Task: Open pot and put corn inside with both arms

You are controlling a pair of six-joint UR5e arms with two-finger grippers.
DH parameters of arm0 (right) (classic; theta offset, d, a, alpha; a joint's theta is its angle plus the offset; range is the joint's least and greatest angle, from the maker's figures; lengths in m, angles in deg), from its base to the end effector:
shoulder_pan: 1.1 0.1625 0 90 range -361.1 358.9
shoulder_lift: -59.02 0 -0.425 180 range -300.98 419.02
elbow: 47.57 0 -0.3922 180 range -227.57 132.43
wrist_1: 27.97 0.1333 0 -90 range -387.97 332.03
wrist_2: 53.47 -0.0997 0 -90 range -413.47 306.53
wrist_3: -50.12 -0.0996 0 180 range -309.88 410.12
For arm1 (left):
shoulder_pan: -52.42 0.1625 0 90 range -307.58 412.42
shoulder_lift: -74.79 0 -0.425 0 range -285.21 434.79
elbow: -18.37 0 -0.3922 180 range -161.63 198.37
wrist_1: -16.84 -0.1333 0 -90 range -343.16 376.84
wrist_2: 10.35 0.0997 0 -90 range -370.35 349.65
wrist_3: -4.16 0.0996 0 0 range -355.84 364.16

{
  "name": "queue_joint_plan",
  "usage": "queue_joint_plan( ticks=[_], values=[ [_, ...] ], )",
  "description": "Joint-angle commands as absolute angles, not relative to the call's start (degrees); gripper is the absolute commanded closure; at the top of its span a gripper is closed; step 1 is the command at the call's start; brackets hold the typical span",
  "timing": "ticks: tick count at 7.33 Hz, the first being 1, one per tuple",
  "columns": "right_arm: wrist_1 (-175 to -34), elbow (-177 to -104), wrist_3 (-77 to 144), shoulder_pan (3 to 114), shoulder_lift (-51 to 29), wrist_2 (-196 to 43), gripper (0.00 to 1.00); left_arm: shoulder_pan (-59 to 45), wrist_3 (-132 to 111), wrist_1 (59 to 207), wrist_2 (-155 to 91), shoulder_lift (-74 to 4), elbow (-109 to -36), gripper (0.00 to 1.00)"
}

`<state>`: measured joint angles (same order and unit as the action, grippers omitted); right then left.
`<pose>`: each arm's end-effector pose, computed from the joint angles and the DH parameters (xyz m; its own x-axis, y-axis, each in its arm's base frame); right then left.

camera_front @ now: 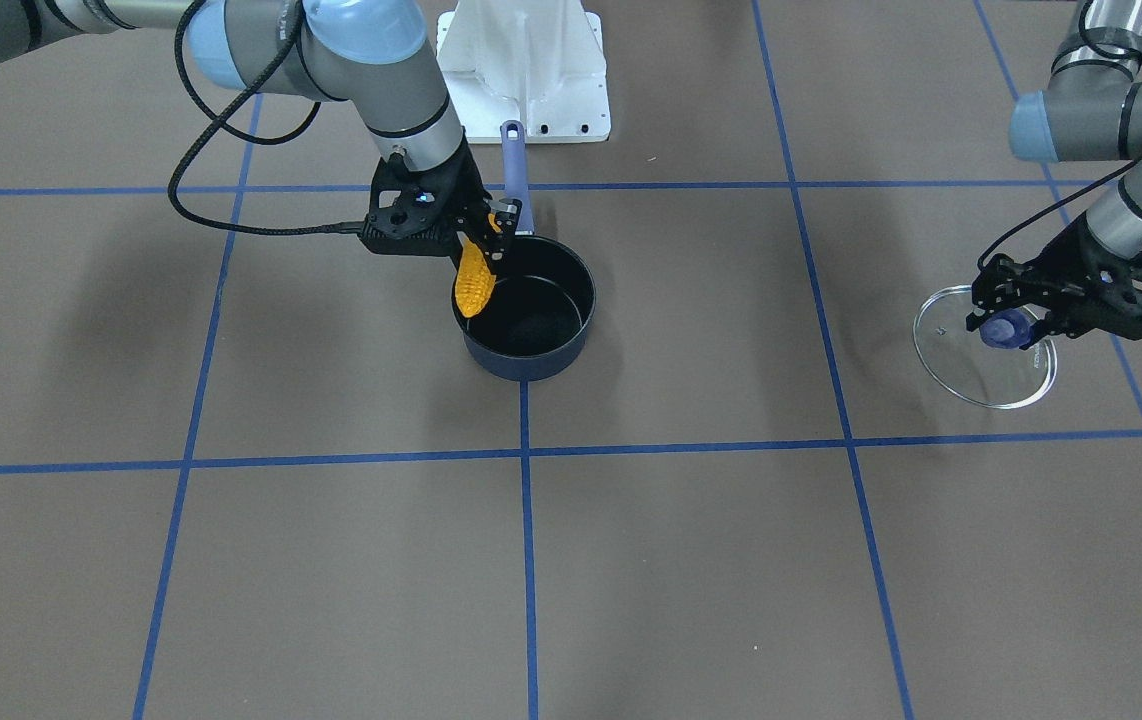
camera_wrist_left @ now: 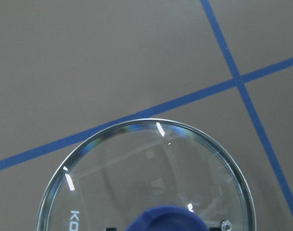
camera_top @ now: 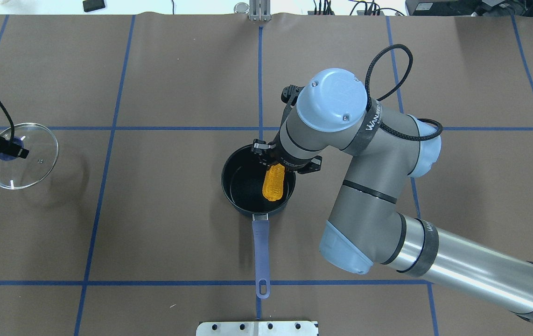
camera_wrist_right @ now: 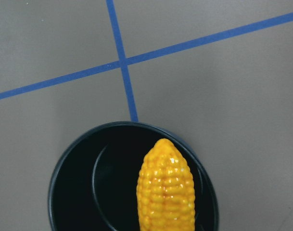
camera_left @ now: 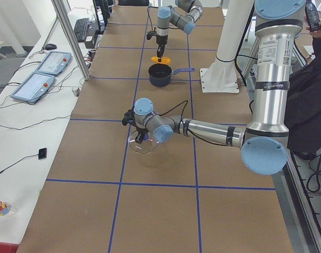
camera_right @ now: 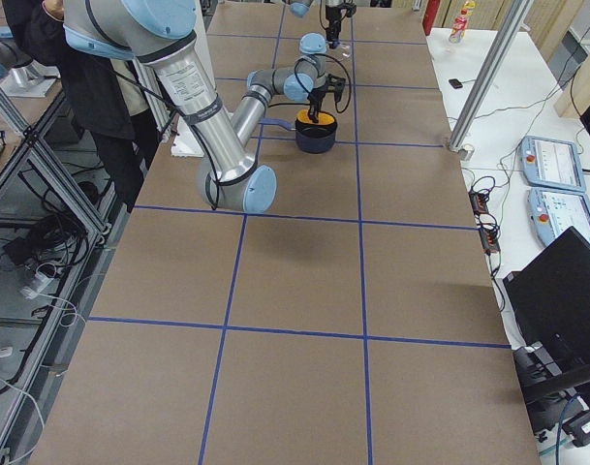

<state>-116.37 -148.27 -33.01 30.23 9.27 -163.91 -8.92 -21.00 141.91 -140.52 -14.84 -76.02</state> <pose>-0.5095 -0.4255 0.1599 0.5456 0.2009 0.8136 -0.1865 0.9756 -0.1159 0.1859 -0.4840 0.5562 0.5886 0.3652 -0.7212 -0.1348 0.9240 0.3579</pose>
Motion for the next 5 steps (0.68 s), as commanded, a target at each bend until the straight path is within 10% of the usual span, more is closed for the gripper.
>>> queue_joint_plan(
  ticks=[1, 5],
  values=[
    [-116.1, -145.7, -33.0, 30.2, 10.9, -163.8, 0.85, -9.1, -20.4, 145.7, -140.7, -11.2, -75.8, 0.64],
    [-115.8, -142.8, -32.9, 29.8, 12.0, -162.3, 0.85, -8.8, -21.0, 147.2, -140.1, -10.0, -74.7, 0.63]
  ],
)
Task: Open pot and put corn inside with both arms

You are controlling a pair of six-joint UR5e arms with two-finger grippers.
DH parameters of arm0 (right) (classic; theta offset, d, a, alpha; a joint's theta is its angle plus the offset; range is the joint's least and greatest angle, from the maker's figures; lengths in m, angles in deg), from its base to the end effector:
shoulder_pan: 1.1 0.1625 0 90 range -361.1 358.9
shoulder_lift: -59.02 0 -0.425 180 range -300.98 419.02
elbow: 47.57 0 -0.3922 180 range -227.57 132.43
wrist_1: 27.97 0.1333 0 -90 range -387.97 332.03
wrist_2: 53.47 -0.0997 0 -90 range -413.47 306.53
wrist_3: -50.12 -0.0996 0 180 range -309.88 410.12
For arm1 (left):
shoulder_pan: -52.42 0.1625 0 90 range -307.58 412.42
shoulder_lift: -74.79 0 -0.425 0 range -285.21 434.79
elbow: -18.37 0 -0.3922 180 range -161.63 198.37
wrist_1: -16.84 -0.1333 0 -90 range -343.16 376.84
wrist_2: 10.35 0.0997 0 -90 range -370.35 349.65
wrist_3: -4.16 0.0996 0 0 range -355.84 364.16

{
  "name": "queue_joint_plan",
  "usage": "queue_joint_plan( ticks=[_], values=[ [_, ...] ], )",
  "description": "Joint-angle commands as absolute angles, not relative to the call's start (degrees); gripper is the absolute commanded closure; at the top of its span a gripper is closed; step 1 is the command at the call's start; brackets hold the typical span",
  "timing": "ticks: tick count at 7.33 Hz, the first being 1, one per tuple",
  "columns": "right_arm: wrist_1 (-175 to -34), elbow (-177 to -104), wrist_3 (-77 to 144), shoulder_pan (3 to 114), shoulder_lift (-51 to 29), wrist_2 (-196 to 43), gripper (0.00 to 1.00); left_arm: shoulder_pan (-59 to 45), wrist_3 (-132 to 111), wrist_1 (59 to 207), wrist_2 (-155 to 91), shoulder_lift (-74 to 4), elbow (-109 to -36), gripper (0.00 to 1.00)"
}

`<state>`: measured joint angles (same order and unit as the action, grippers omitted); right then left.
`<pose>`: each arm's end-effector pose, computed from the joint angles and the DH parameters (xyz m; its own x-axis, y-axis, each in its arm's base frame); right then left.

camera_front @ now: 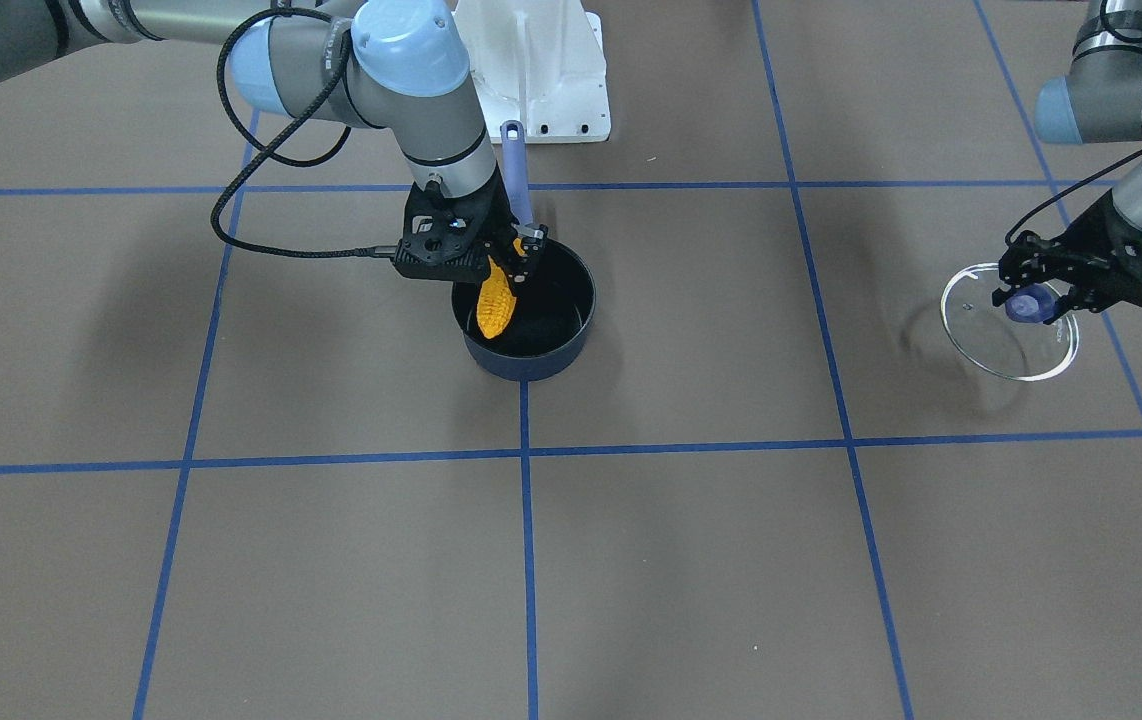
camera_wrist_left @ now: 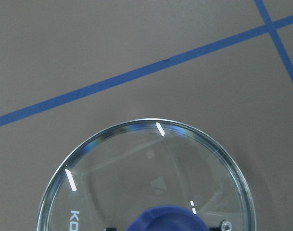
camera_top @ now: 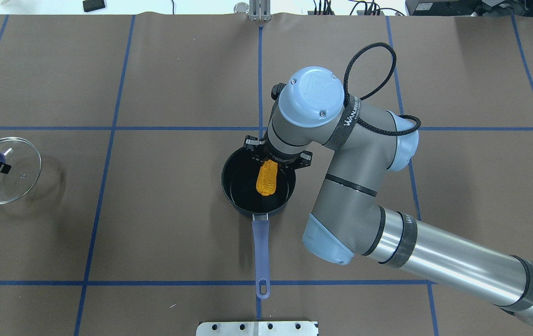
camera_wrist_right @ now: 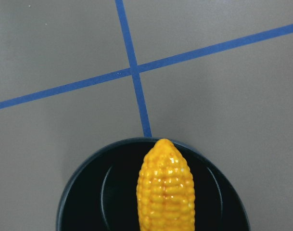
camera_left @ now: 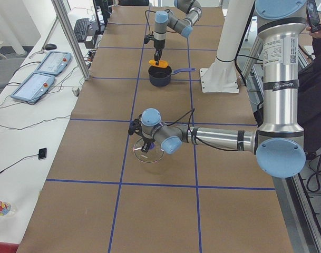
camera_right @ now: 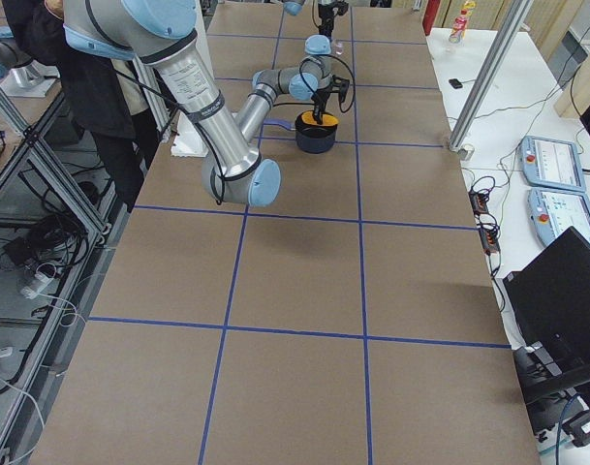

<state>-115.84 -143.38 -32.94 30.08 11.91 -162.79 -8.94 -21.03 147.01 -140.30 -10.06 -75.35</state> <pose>-0.5332 -0.4400 0.1613 0.5689 0.2110 0.7948 -0.2019 0.9728 -0.1138 0.1690 -0.4540 0.5927 0.5937 0.3603 -0.7196 -0.1339 0.9260 0.3531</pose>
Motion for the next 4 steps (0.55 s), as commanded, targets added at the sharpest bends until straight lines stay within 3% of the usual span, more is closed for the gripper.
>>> queue_joint_plan(
  ticks=[1, 4],
  values=[
    [-115.7, -142.3, -32.9, 29.6, 12.2, -161.7, 0.85, -8.7, -20.9, 147.2, -140.1, -10.4, -74.0, 0.63],
    [-115.6, -141.8, -32.8, 28.3, 12.2, -160.4, 0.84, -8.7, -21.0, 147.6, -140.0, -10.6, -73.9, 0.45]
  ],
)
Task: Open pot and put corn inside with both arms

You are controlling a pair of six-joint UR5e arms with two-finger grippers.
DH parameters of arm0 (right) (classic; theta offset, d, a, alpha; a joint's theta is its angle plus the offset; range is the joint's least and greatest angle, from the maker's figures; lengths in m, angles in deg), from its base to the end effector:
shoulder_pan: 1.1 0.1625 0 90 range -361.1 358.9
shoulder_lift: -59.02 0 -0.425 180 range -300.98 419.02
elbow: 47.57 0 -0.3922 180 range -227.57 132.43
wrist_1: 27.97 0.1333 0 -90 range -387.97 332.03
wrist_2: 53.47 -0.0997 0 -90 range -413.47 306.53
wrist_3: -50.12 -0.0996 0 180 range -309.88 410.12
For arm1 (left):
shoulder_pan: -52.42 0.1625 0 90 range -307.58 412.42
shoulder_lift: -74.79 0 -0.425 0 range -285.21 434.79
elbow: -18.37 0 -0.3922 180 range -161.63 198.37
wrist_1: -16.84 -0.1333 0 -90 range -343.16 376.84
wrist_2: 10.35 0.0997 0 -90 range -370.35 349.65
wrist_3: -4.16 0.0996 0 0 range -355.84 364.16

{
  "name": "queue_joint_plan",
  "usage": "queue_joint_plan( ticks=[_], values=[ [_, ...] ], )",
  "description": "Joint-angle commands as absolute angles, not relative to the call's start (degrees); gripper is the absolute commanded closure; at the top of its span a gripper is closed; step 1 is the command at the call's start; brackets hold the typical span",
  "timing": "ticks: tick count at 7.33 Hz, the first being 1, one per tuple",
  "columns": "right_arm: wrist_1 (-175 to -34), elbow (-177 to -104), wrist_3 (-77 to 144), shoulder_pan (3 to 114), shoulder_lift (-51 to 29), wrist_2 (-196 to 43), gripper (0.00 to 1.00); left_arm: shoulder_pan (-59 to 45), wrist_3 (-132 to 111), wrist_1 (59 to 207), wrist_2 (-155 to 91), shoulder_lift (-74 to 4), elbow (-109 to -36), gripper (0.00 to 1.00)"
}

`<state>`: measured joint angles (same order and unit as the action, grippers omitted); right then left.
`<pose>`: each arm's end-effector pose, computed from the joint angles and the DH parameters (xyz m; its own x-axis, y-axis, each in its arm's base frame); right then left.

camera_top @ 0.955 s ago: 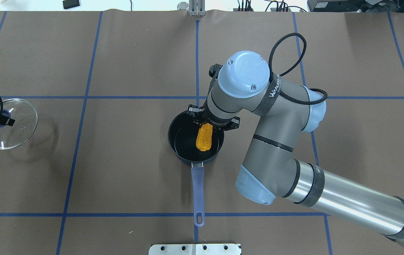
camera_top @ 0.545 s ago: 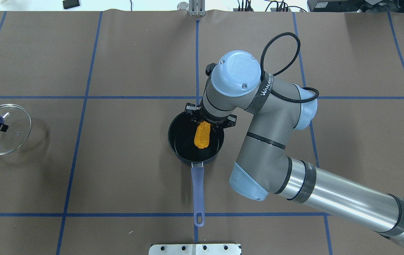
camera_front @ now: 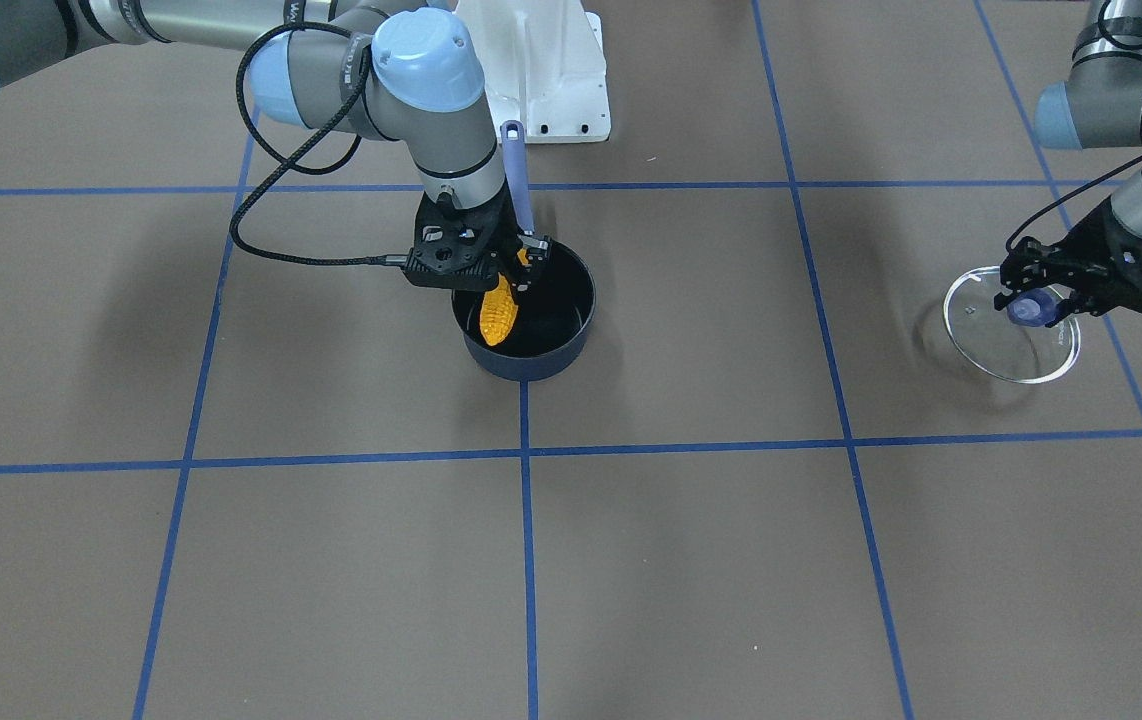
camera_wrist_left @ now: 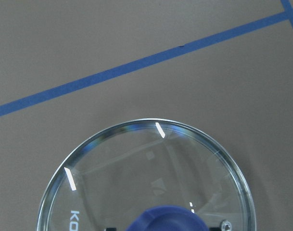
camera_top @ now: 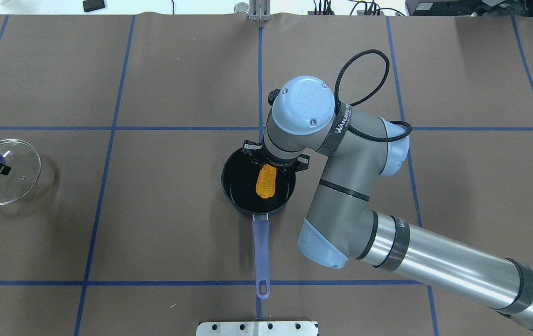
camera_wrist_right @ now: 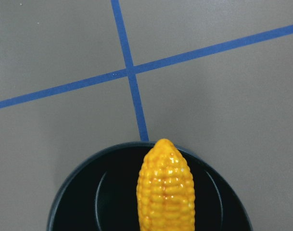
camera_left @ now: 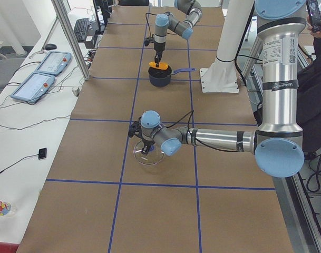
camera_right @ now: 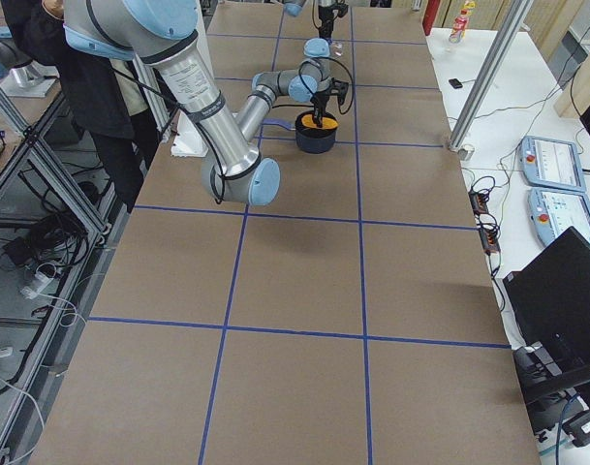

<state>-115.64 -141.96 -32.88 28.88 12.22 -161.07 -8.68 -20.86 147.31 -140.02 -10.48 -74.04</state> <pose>-0.5481 -0.4353 0.1676 0.5872 0.2046 0.7832 -0.2059 0.9735 -0.1000 0.1722 -0.4562 0.6006 0.5987 0.3587 -0.7162 -0.1400 0.9272 0.3474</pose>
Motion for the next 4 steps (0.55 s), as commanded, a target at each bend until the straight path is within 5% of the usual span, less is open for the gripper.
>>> queue_joint_plan(
  ticks=[1, 2, 4],
  values=[
    [-115.6, -141.7, -32.9, 27.6, 12.3, -160.0, 0.83, -8.6, -21.0, 147.7, -140.0, -10.6, -73.9, 0.35],
    [-115.6, -141.7, -32.9, 27.2, 12.3, -159.7, 0.83, -8.7, -20.8, 147.7, -140.0, -10.8, -74.0, 0.23],
    [-115.5, -141.6, -32.9, 26.3, 12.2, -159.0, 0.83, -8.7, -20.9, 147.7, -140.0, -10.9, -74.0, 0.19]
  ],
)
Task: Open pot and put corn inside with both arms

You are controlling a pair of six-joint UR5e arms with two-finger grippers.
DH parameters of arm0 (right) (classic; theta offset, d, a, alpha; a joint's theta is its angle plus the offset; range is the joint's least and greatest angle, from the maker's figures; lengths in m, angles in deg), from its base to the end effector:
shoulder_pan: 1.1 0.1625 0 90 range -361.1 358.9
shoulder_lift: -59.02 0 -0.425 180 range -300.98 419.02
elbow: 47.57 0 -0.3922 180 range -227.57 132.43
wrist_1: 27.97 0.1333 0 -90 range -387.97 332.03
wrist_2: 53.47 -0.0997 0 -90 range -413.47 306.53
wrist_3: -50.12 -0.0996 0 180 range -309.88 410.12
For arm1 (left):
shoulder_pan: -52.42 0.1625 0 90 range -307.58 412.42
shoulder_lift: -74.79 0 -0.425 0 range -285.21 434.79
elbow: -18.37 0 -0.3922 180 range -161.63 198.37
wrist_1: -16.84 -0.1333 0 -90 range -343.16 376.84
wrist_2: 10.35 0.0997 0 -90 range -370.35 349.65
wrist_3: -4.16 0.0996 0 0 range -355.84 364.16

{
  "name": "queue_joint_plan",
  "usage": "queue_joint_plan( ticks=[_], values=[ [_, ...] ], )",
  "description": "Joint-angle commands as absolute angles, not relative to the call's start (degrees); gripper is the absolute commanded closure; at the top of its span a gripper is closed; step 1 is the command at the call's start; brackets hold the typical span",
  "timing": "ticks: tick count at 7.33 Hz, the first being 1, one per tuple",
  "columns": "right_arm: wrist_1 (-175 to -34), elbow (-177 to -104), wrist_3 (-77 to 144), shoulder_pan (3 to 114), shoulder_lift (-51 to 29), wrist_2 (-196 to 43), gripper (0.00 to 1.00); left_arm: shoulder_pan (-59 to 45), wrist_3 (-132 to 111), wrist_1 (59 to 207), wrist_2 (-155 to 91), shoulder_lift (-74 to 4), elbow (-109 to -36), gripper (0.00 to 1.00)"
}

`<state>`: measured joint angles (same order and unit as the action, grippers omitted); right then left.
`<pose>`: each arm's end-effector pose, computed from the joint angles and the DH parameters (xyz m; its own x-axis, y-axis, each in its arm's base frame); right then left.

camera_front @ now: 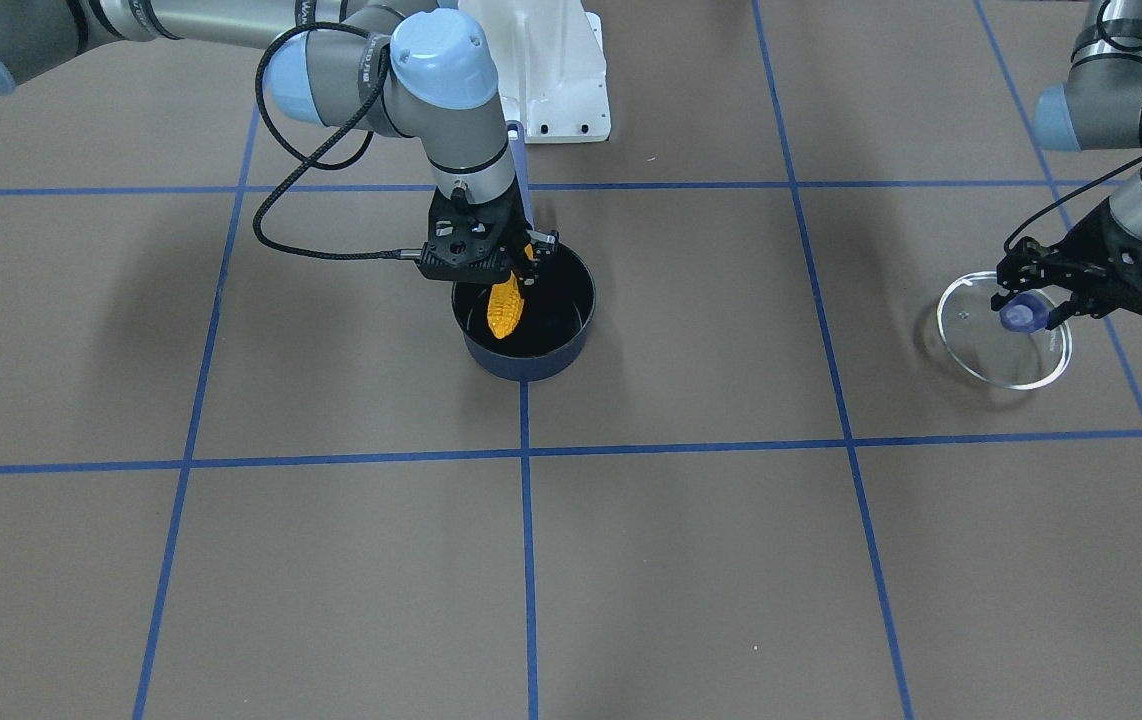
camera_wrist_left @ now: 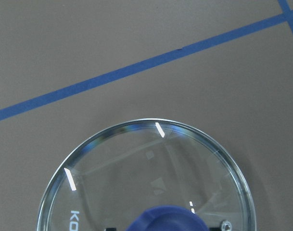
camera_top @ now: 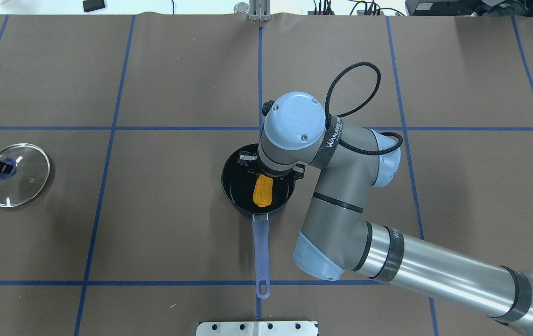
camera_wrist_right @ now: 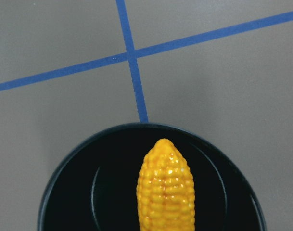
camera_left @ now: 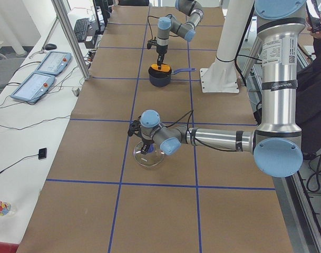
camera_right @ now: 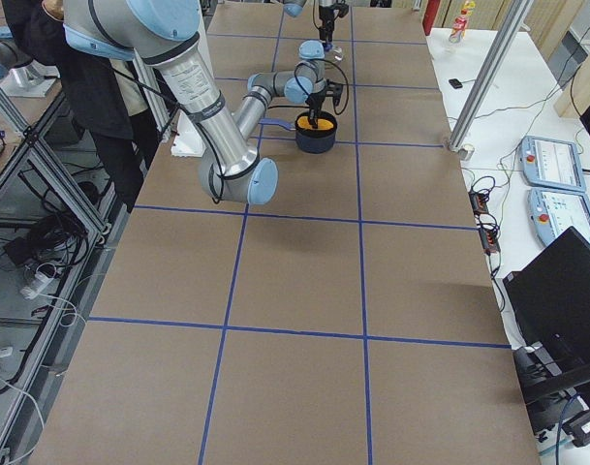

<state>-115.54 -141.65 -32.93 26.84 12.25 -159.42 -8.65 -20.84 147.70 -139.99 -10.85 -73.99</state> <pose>-0.5639 -0.4190 0.1697 0.5988 0.1859 0.7790 -0.1942 0.9774 -0.0839 0.1738 -0.4586 0.5971 0.5945 0.3671 -0.7154 -0.1384 0.9231 0.3587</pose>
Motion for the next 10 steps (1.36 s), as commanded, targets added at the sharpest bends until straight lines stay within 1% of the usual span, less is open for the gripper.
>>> queue_joint_plan(
  ticks=[1, 2, 3, 4, 7, 9, 10],
  values=[
    [-115.5, -141.5, -32.9, 25.9, 12.2, -158.4, 0.83, -8.6, -20.8, 147.6, -140.0, -11.0, -74.0, 0.13],
    [-115.5, -141.4, -32.8, 25.8, 12.2, -158.2, 0.83, -8.7, -20.9, 147.6, -140.5, -10.9, -74.5, 0.03],
    [-115.5, -141.4, -32.8, 25.7, 12.2, -158.1, 0.64, -8.7, -21.0, 147.6, -140.7, -10.9, -74.7, 0.02],
    [-115.5, -141.5, -32.7, 25.7, 12.3, -156.9, 0.01, -8.8, -21.0, 147.6, -141.0, -10.8, -75.0, 0.02],
    [-114.6, -142.0, -31.0, 27.9, 12.3, -155.4, 0.00, -10.5, -20.5, 147.4, -144.1, -10.6, -75.5, 0.02],
    [-114.7, -142.0, -25.0, 36.2, 11.7, -160.7, 0.00, -13.9, -15.7, 146.5, -145.4, -10.4, -75.0, 0.02],
    [-114.6, -142.1, -17.6, 42.4, 9.6, -166.5, 0.00, -17.4, -11.4, 145.0, -147.7, -11.0, -73.1, 0.02]
  ],
)
